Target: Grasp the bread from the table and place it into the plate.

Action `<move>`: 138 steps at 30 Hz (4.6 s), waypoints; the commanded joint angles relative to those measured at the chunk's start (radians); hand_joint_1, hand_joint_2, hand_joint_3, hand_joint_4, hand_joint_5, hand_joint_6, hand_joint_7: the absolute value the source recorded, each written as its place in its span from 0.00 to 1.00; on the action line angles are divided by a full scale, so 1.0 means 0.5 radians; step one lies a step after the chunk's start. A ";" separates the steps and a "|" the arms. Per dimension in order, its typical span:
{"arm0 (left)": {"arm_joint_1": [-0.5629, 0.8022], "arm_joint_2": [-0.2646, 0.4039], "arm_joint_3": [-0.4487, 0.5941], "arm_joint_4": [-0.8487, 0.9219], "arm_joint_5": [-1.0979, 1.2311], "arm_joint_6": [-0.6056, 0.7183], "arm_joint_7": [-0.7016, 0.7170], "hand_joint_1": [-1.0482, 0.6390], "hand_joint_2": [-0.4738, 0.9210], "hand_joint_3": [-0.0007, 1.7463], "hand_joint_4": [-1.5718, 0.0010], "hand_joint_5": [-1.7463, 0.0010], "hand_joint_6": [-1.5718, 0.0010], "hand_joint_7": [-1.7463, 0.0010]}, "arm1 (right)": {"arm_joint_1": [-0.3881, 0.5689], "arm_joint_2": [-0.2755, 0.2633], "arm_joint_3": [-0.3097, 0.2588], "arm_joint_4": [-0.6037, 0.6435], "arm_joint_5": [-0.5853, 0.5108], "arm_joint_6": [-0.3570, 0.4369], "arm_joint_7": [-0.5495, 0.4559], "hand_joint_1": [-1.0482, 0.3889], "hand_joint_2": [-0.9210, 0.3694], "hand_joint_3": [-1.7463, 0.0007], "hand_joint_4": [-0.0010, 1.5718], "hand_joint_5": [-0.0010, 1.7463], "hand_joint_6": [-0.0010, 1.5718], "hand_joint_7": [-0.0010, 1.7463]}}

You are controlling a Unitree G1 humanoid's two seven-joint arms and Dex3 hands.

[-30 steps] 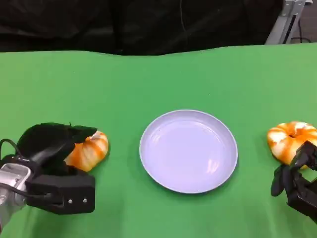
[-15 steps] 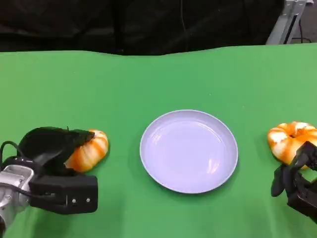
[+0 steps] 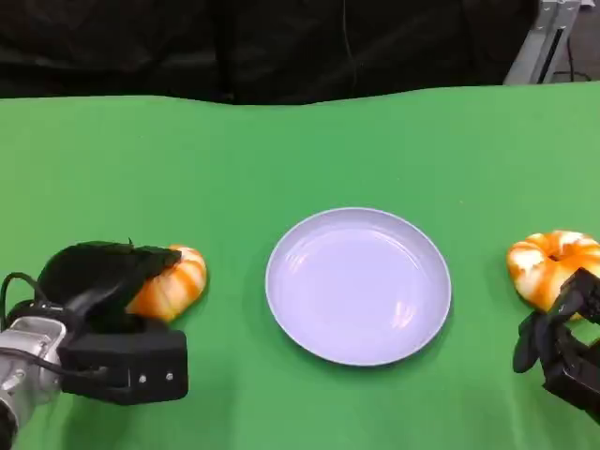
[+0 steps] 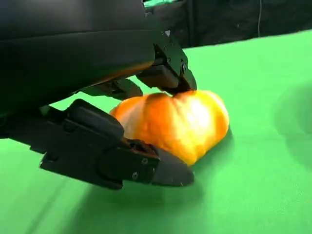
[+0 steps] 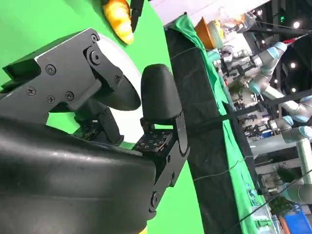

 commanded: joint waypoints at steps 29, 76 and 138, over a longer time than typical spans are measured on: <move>0.082 0.004 0.147 -0.577 -0.186 -0.222 0.132 0.56 0.98 0.25 0.61 0.00 0.53 0.20 | 0.004 -0.022 -0.025 0.002 0.015 0.001 0.010 0.70 0.32 0.25 0.57 1.00 0.48 0.94; -0.332 -0.605 -0.225 -0.259 0.041 0.015 -0.123 0.27 1.00 0.18 0.66 0.69 0.51 0.98 | -0.002 0.024 0.012 -0.011 0.003 -0.027 -0.016 0.71 0.33 0.24 0.58 1.00 0.49 0.93; 0.990 -0.513 1.680 -1.104 -3.350 1.341 -2.583 0.53 0.73 0.69 0.46 0.00 0.41 0.18 | -0.007 -0.001 0.003 0.009 0.006 -0.036 -0.002 0.71 0.33 0.24 0.58 1.00 0.49 0.93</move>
